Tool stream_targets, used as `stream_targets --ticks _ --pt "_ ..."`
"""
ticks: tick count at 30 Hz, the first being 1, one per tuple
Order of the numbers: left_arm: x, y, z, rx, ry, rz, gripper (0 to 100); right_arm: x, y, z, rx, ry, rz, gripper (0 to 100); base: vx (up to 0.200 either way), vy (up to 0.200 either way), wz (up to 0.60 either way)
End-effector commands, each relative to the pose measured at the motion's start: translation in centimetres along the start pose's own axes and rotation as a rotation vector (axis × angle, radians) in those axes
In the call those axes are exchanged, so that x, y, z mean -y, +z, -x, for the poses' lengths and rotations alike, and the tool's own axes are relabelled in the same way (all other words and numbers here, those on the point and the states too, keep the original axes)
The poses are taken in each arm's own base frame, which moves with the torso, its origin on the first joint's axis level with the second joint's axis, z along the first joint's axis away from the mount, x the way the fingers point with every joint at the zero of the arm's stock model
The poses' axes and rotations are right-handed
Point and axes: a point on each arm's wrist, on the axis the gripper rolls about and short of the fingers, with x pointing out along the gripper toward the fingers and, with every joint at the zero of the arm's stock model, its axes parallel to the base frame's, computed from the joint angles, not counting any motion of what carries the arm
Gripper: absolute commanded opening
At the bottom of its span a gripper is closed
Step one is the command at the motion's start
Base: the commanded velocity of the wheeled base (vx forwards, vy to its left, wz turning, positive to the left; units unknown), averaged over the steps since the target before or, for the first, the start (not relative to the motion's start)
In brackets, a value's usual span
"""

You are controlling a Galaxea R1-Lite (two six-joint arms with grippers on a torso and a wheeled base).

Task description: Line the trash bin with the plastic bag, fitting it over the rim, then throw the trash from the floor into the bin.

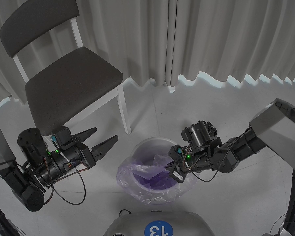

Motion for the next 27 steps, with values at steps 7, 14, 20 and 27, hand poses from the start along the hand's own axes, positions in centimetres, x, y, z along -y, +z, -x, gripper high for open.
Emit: stream_targets --ticks 7,14,20,27 --pt "0.2 0.4 0.1 0.024 -0.006 -0.003 100 1.2 1.3 1.2 0.049 -0.04 -0.001 0 0.2 0.0 0.0" --pt "0.2 0.2 0.1 0.015 -0.007 0.0 100 2.2 2.5 1.5 0.096 -0.074 0.001 0 0.057 0.0 0.0" --pt "0.2 -0.1 0.1 0.005 -0.008 0.005 100 3.0 2.7 1.0 0.106 -0.09 -0.005 0 0.0 0.0 0.0" --pt "0.1 -0.5 -0.1 -0.01 -0.005 0.009 100 4.2 3.3 -1.3 0.134 -0.114 -0.006 0 0.0 0.0 0.0"
